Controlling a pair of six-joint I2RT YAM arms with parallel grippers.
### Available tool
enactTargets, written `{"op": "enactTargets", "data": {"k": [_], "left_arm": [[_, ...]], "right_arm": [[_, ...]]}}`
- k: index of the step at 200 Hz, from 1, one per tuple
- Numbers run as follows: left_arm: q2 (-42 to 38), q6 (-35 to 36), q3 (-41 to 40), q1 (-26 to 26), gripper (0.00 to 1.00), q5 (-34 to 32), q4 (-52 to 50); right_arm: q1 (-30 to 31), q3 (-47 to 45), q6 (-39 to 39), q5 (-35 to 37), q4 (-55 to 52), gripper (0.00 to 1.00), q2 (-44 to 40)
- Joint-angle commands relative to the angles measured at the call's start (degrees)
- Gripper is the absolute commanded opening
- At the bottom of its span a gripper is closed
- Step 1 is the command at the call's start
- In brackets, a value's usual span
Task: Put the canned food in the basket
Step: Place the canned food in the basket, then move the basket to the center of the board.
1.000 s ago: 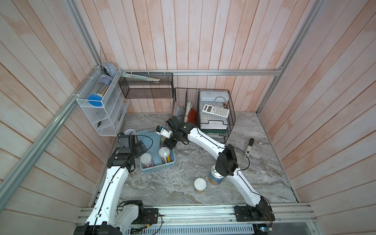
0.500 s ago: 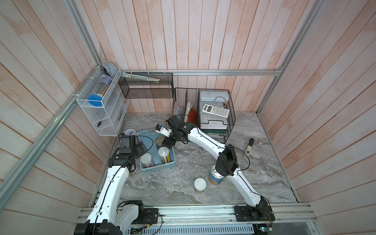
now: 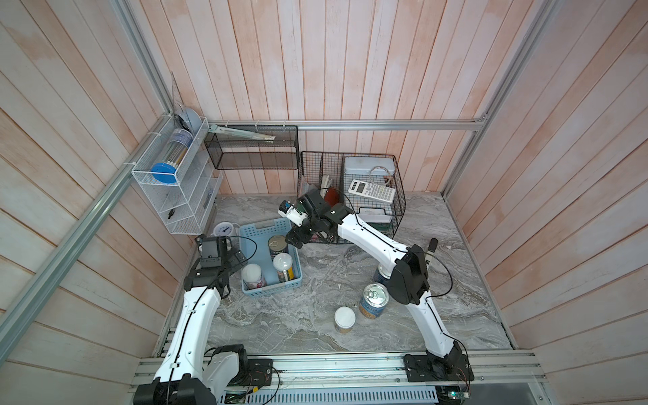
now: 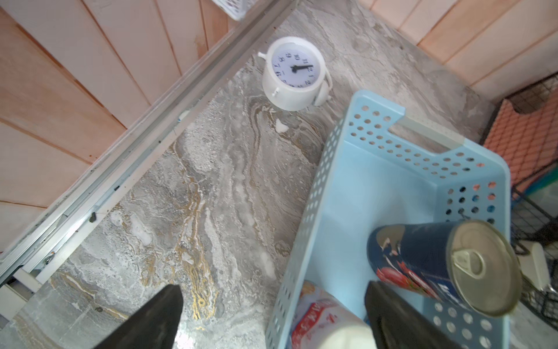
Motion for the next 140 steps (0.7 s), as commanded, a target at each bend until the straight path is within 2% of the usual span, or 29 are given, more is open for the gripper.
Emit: {"op": "enactTargets", "data": {"k": [1,42,67,81,107,123,140], "left_arm": [[2.4,0.2,-1.0,1.0,1.00,0.6,4.6],[7.2,2.3,-0.6,1.3,0.92,1.6,9.2],[11.6,3.9,0.3,1.3,0.84,1.9,10.0],[13.7,4.2,0.5,1.4,0.83,3.4,10.6],[16.2,5.0,0.8,1.4,0.71,4.1,11.7],[17.6,5.3,1.1,1.4,0.67,4.2,11.5],[18.2,5.4,1.0,1.4,0.59,4.8,11.6]], "right_arm": [[-0.4,-3.2,5.8,0.4,0.5,0.92,-3.5],[-0.7,-10.4,13.9,-2.3,2.2,0.86,-4.0],[-1.3,-9.0,15.3,-8.4,1.5,0.81,-0.4],[-1.6,-7.2,16.0,-8.6,0.5,0.79,1.7],[-2.0,-6.4,17.3,-9.6,0.6,0.75,4.0],[-2.0,-6.3,17.7,-9.7,0.6,0.73,4.8],[-1.9,-7.1,18.3,-9.3,1.3,0.65,5.0]]}}
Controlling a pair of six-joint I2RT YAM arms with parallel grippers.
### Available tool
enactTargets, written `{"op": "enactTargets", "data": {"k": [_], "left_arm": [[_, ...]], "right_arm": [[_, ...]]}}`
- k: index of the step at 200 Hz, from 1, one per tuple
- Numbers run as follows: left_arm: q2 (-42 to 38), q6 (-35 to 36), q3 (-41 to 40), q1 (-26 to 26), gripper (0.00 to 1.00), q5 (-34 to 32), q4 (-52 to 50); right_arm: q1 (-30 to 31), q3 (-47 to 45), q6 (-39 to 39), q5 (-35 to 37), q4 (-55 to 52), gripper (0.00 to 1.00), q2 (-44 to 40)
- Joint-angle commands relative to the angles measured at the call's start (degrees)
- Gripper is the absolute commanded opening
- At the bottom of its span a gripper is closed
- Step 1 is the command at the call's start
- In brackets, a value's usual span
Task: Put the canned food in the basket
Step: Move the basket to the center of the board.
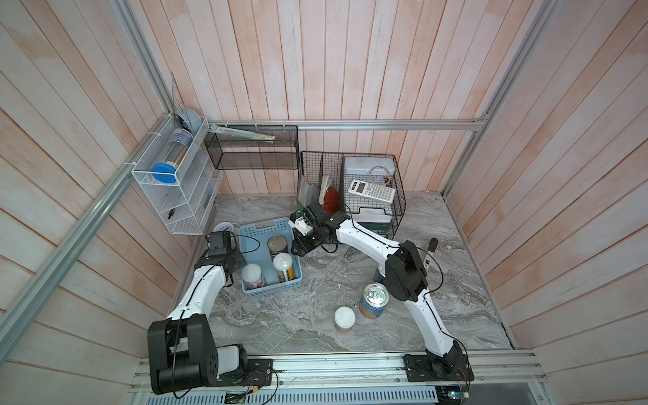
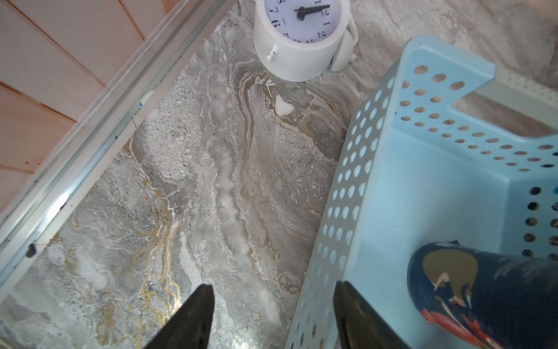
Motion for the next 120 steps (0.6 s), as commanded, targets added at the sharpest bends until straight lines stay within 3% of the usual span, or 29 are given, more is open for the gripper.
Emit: {"op": "enactTargets", "data": {"k": [1,39,91,120], "left_arm": [[1.0,0.9,1.3,0.3,0.58,1.5,1.4],[1.6,1.2,1.0,0.3,0.41,3.2,1.2],[2.6,1.4,0.9,-1.0,0.27,4.9,0.7],[2.8,1.1,0.8,-3.0,0.21,5.2,-0.5]], "right_arm": [[-0.3,1.2,1.7,-1.2,-0.1,0.64,0.5],[-0.3,-1.1,2.8,-0.8,0.3,0.31,0.2],[-0.4,-8.4,4.3,-1.4,2.8,0.20,-3.2],[-0.1,-16.1,5.8,-2.5,6.6,0.05,-7.6]]}}
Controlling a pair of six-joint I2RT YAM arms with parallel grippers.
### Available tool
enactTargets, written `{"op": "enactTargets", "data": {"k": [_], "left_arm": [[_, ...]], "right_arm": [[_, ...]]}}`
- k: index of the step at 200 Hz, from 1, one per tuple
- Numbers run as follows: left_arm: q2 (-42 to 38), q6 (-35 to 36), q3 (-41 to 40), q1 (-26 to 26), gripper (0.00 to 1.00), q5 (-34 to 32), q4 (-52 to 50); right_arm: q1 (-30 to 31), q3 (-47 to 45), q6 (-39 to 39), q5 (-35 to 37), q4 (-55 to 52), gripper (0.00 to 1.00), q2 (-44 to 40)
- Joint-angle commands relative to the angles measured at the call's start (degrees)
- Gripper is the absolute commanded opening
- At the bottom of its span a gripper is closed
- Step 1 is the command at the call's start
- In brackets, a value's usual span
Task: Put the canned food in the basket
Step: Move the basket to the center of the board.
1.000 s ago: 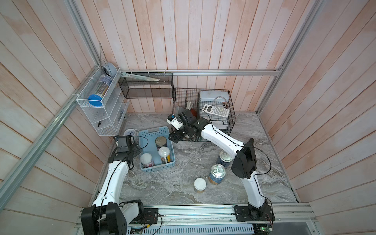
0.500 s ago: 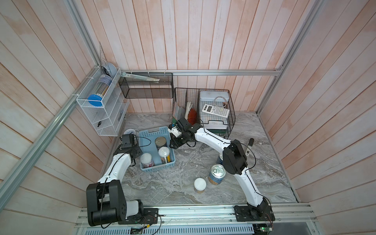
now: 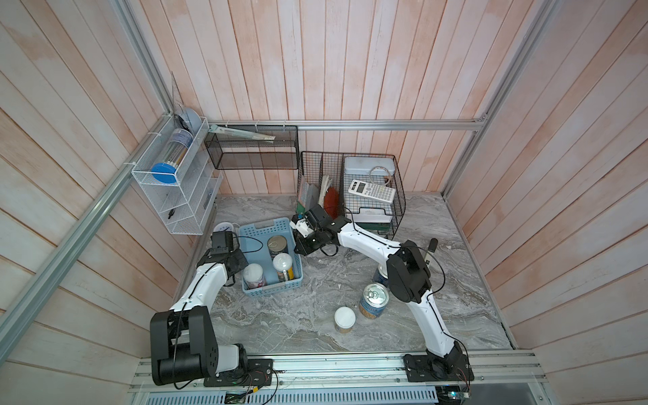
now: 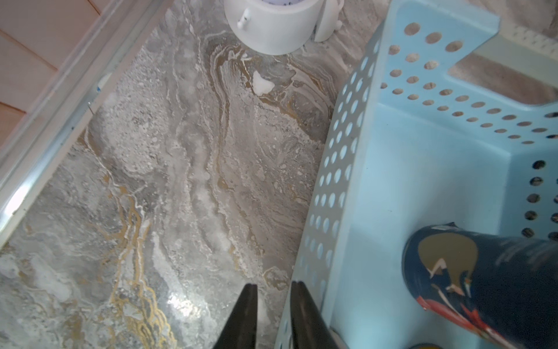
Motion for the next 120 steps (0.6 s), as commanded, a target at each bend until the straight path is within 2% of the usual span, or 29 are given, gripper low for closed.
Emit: {"op": "enactTargets", "data": {"k": [1,71,120], "left_arm": [[0.7,0.1,0.8,-1.8,0.21,1.6,-0.9],[-7.5,-5.8,-1.6,-3.9,0.21,4.8,-7.0],[-8.3,-6.8,-3.1,-5.6,0.24,5.2,-7.7]], "right_arm": [[-0.1,-6.6,-0.9,0.2,-2.2,0.04,-3.3],[2.5,-24.9,3.1,-2.5,4.2,0.01,-14.3],[5.3,-34.8,8.6,-1.8,6.9,0.02,-21.1]]}}
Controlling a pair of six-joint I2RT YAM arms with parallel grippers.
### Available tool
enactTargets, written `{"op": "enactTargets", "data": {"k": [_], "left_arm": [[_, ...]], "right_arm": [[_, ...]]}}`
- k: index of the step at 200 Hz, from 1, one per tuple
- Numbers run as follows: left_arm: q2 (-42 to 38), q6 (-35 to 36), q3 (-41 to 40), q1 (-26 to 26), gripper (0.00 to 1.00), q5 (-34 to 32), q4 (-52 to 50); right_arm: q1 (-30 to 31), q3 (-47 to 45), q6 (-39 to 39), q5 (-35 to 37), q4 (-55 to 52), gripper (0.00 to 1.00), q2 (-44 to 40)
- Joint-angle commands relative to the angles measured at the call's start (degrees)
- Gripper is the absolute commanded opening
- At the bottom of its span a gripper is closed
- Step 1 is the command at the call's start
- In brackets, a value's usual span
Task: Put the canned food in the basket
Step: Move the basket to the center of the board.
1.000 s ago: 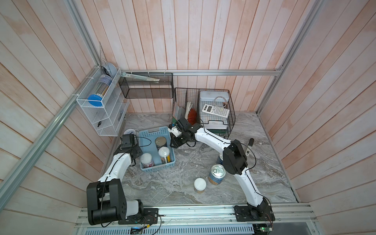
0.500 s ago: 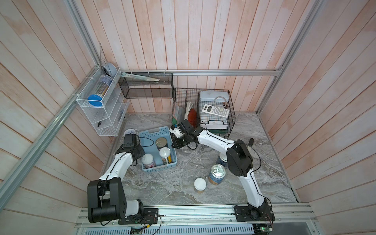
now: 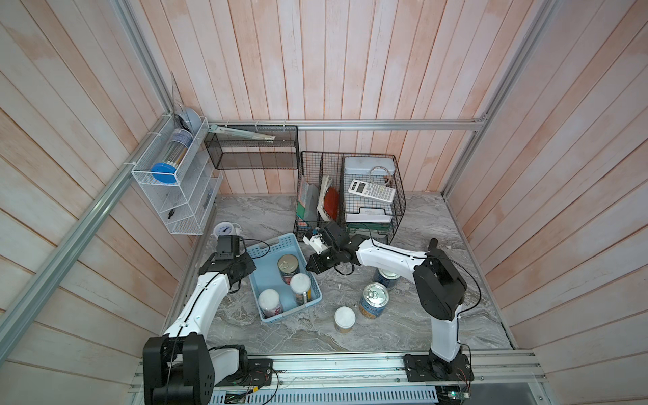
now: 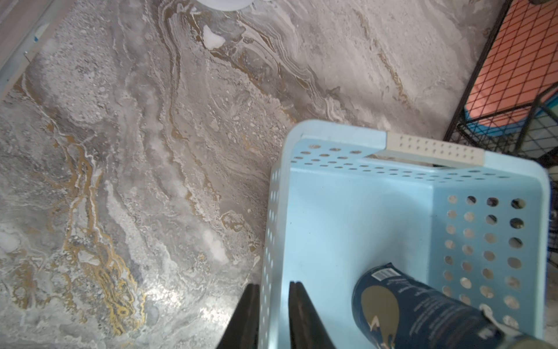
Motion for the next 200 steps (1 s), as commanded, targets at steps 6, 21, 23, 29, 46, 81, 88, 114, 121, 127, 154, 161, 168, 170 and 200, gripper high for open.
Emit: {"op": "enactTargets", "data": {"k": [6,21,23,29,46,81,88,114,121,127,154,161,168,170,200], "left_arm": [[1.1,-1.0,-0.7,-0.5,0.24,1.3,-1.4],[1.8,-0.8,-0.9,-0.8,0.24,1.4,-1.3],[1.8,-0.8,-0.9,-0.8,0.24,1.5,-1.2],[1.9,-0.8,-1.1,-0.9,0.24,1.5,-0.8],[2.2,-0.7,-1.2,-1.0,0.24,1.7,0.0],[5.1,0.0,-0.9,-2.2,0.24,2.5,2.4],[5.6,-0.1,-0.9,-2.8,0.24,2.5,3.1],[7.4,-1.3,-0.7,-5.2,0.24,3.2,5.9],[7.7,-1.6,-0.7,-6.0,0.24,3.3,7.1],[8.0,-1.9,-0.5,-6.6,0.24,3.2,7.8],[10.5,-2.8,1.6,-8.8,0.24,3.2,9.7],[11.0,-3.2,2.0,-9.2,0.24,3.5,10.5],[11.6,-3.5,2.4,-9.6,0.24,3.8,11.2],[11.7,-3.7,2.5,-9.7,0.24,3.8,11.4],[13.1,-4.3,3.2,-11.3,0.24,3.8,11.7]], "right_arm": [[2.8,-5.9,2.2,-1.1,-2.9,0.02,-2.8],[3.3,-9.0,4.7,-0.9,-1.2,0.02,-4.8],[3.4,-9.3,5.0,-0.8,-0.9,0.02,-5.1],[3.7,-10.7,6.0,-0.8,-0.1,0.02,-5.8],[4.1,-13.9,8.9,-0.3,2.2,0.02,-7.8],[5.2,-18.9,12.6,1.3,4.8,0.02,-11.7],[5.3,-19.8,13.3,1.6,5.0,0.02,-12.3],[5.5,-23.4,16.0,2.5,6.9,0.07,-14.9],[5.6,-24.3,16.9,2.7,7.3,0.08,-15.7],[5.6,-25.2,17.6,2.9,7.9,0.08,-16.5],[6.1,-27.9,19.7,3.7,9.3,0.10,-19.2],[6.1,-28.2,19.9,3.7,9.3,0.11,-19.5],[6.2,-28.6,20.1,3.7,9.3,0.12,-19.8],[6.2,-28.7,20.1,3.7,9.3,0.12,-19.9],[6.7,-29.9,20.4,3.9,9.1,0.18,-21.1]]}}
